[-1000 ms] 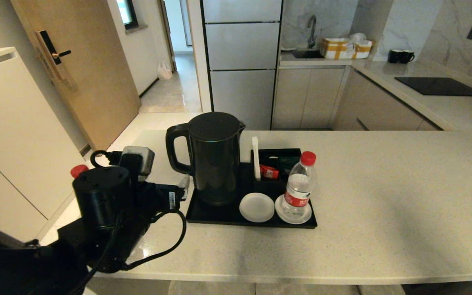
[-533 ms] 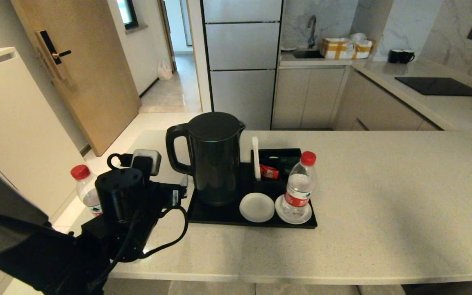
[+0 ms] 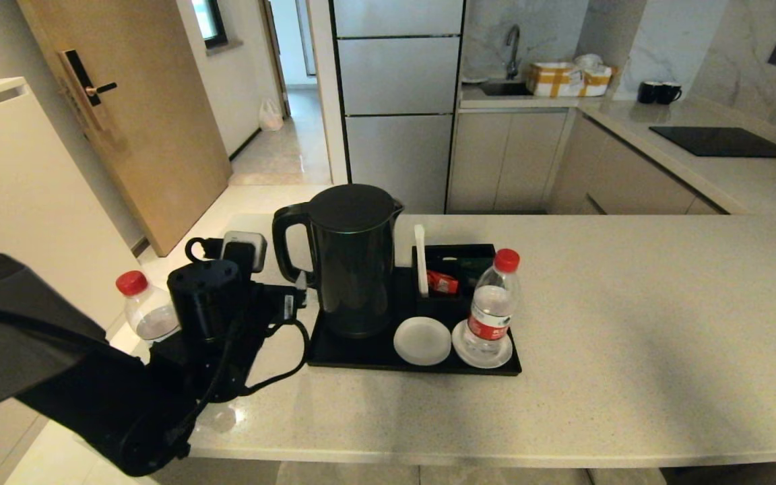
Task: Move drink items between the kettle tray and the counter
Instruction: Pick up the kettle
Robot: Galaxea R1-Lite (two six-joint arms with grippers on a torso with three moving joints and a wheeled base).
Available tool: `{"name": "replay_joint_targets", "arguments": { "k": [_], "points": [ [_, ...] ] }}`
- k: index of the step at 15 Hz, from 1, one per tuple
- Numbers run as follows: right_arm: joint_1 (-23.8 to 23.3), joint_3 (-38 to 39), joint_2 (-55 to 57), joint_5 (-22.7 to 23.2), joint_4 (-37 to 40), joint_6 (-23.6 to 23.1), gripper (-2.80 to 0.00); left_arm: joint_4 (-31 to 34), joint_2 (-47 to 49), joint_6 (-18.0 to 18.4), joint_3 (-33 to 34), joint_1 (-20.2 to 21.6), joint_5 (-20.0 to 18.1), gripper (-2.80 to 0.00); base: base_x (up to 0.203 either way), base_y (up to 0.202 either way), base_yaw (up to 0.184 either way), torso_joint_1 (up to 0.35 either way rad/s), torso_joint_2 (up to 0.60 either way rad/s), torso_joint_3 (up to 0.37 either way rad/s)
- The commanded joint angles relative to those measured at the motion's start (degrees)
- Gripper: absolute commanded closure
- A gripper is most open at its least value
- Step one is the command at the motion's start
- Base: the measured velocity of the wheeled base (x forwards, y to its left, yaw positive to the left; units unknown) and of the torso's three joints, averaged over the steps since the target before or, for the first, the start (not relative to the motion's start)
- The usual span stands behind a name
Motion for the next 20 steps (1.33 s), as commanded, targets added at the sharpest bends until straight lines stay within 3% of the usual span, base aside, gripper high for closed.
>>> {"name": "replay_joint_targets", "arguments": {
  "k": [1, 8, 20],
  "points": [
    [0.02, 0.02, -0.01, -0.01, 0.01, 0.00, 0.00, -0.40, 1.44, 0.49, -1.63, 0.52, 0.17, -2.80, 0.000, 0.000, 0.000, 0.000, 0.00, 0.000],
    [0.02, -0.06, -0.01, -0.01, 0.01, 0.00, 0.00, -0.32, 8.36, 2.06, -9.76, 2.76, 0.17, -2.80, 0.000, 0.000, 0.000, 0.000, 0.00, 0.000],
    [0.02, 0.02, -0.01, -0.01, 0.01, 0.00, 0.00, -0.22, 12.16, 4.88, -16.84, 4.57, 0.17, -2.80, 0.000, 0.000, 0.000, 0.000, 0.00, 0.000]
  ]
}}
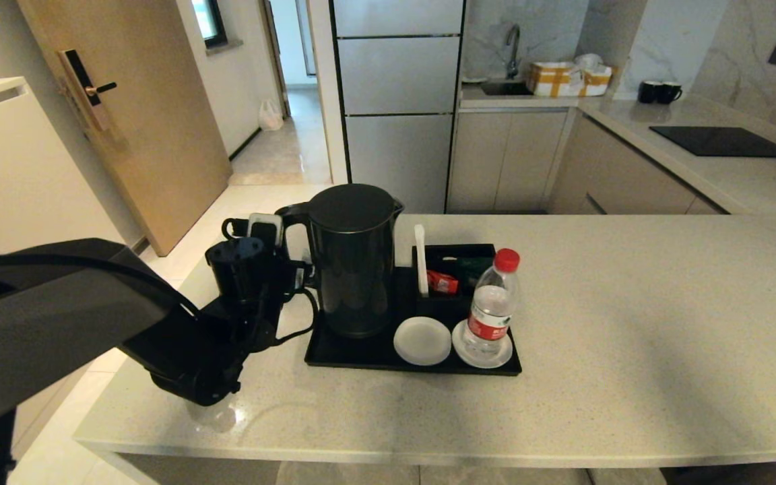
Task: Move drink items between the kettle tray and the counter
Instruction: Pick up the kettle
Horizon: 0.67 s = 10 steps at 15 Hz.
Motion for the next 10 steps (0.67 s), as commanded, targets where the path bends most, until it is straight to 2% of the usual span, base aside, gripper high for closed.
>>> {"name": "replay_joint_targets", "arguments": {
  "k": [1, 10],
  "points": [
    [0.02, -0.09, -0.01, 0.01, -0.01, -0.01, 0.00, -0.42, 0.58, 0.13, -0.65, 0.40, 0.19, -2.80, 0.000, 0.000, 0.000, 0.000, 0.00, 0.000],
    [0.02, 0.00, -0.01, 0.01, -0.01, -0.01, 0.00, 0.04, 0.58, 1.03, -1.71, 1.42, 0.54, -2.80, 0.000, 0.000, 0.000, 0.000, 0.00, 0.000]
  ]
}}
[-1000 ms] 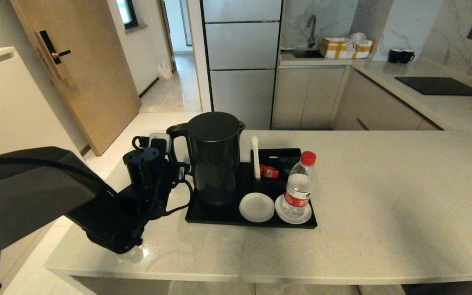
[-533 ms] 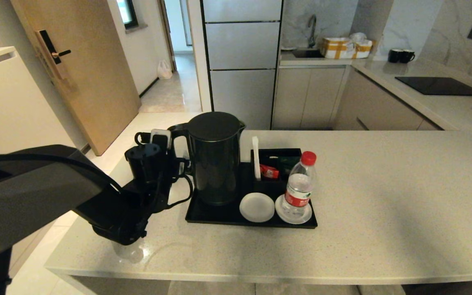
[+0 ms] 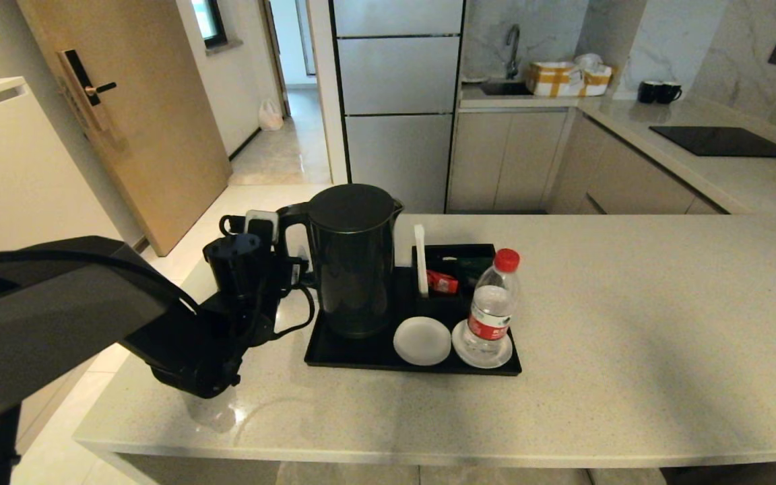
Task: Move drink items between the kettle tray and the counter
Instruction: Pick up the kettle
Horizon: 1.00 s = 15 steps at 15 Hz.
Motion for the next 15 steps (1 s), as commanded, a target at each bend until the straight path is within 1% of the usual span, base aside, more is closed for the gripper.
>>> {"name": "replay_joint_targets", "arguments": {
  "k": [1, 15],
  "points": [
    [0.02, 0.00, -0.01, 0.01, 0.02, 0.01, 0.00, -0.62, -0.05, 0.60, -0.19, 0.13, 0.24, -2.80, 0.000, 0.000, 0.000, 0.000, 0.00, 0.000],
    [0.02, 0.00, -0.01, 0.01, 0.02, 0.01, 0.00, -0.96, -0.76, 0.69, 0.16, 0.13, 0.25, -2.80, 0.000, 0.000, 0.000, 0.000, 0.00, 0.000]
  ]
}}
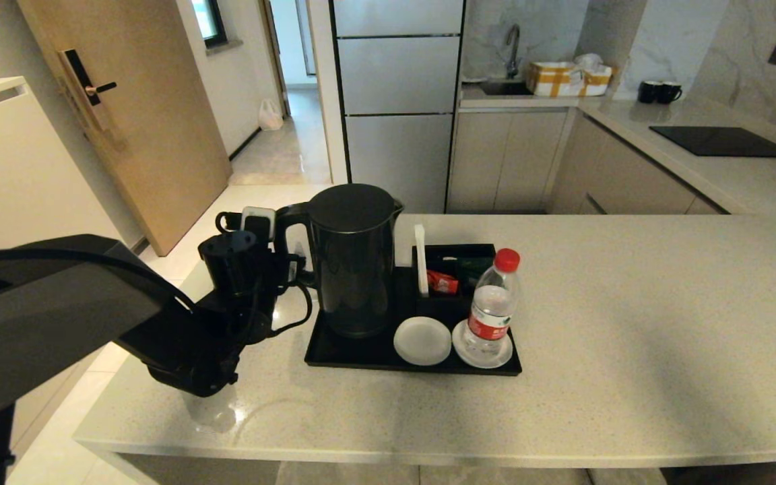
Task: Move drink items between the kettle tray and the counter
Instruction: Pick up the kettle
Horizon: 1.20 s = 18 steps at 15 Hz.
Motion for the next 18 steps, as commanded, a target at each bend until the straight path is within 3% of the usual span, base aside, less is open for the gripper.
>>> {"name": "replay_joint_targets", "arguments": {
  "k": [1, 2, 18],
  "points": [
    [0.02, -0.03, -0.01, 0.01, -0.01, 0.02, 0.00, -0.24, -0.14, 0.08, 0.03, 0.01, 0.36, -2.80, 0.000, 0.000, 0.000, 0.000, 0.00, 0.000],
    [0.02, 0.00, -0.01, 0.01, -0.01, 0.02, 0.00, -0.24, -0.06, 0.08, 0.03, 0.01, 0.52, 0.00, 0.000, 0.000, 0.000, 0.000, 0.00, 0.000],
    [0.02, -0.08, -0.01, 0.01, -0.01, 0.02, 0.00, 0.11, -2.43, 0.08, -0.68, -0.87, 0.69, 0.00, 0.000, 0.000, 0.000, 0.000, 0.00, 0.000]
  ]
}}
